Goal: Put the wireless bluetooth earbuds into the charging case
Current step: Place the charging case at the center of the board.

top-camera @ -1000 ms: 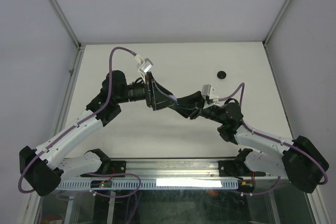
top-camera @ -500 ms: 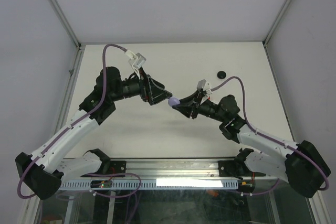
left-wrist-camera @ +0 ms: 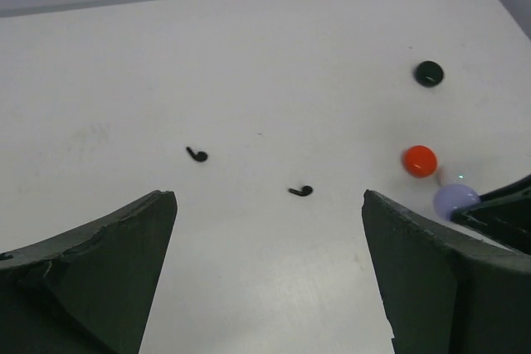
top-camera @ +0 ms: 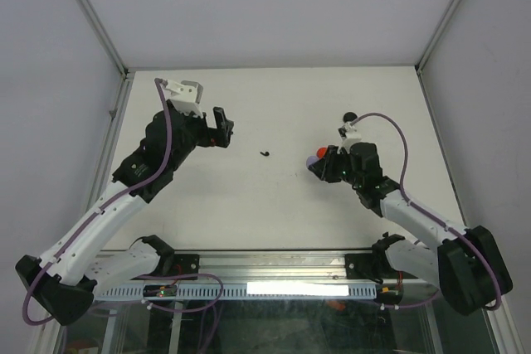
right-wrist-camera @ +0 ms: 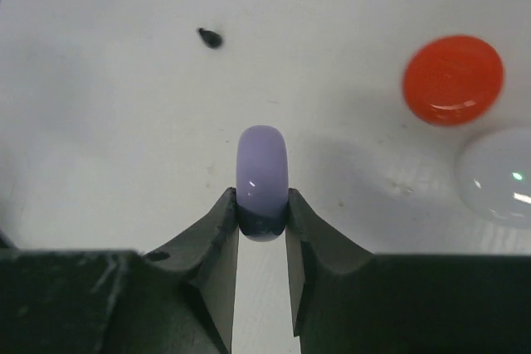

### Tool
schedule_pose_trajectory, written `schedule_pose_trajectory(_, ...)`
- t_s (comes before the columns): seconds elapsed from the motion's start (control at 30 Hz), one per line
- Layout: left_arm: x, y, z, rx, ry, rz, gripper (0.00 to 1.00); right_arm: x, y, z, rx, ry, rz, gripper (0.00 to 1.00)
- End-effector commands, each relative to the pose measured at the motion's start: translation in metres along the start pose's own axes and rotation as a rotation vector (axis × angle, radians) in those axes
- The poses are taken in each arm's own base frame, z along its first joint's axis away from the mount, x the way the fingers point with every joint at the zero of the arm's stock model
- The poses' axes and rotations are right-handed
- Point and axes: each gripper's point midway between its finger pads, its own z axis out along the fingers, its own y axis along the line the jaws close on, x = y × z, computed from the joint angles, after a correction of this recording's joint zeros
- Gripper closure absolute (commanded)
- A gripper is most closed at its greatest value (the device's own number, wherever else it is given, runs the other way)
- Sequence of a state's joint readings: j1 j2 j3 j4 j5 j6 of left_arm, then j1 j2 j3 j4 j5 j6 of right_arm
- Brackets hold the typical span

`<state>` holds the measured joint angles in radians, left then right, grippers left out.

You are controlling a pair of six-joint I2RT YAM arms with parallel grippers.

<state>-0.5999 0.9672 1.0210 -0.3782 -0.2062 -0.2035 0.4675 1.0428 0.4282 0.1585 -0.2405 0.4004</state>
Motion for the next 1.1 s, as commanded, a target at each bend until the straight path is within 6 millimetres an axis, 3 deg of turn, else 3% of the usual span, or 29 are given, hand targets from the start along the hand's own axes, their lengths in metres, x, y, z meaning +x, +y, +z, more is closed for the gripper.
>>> schedule_pose_trajectory(0.0,-0.010,0.045,-0.006,-0.215,-0.084,0.075,0.01,-0.003,-0.036,0.003,0.164,-0.001,0.190,1.00)
schedule_pose_trajectory(0.3,0.010,0.064,-0.008,-0.281,-0.059,0.118,0.01,0.016,-0.074,0.021,0.294,0.099,0.328,0.91)
schedule_pose_trajectory(0.5,0.006,0.074,-0.007,-0.294,-0.063,0.090,0.01,0.018,-0.087,0.020,0.351,0.106,0.350,0.68)
schedule_pose_trajectory(0.7,0.005,0.080,-0.008,-0.295,-0.067,0.070,0.01,0.011,-0.081,0.010,0.358,0.138,0.316,0.52)
schedule_pose_trajectory(0.9,0.003,0.081,-0.009,-0.285,-0.074,0.057,0.01,-0.019,-0.067,-0.004,0.341,0.127,0.225,0.40)
schedule_pose_trajectory(1.07,0.004,0.082,-0.007,-0.282,-0.068,0.048,0.01,-0.056,-0.087,-0.009,0.463,0.041,0.107,0.32)
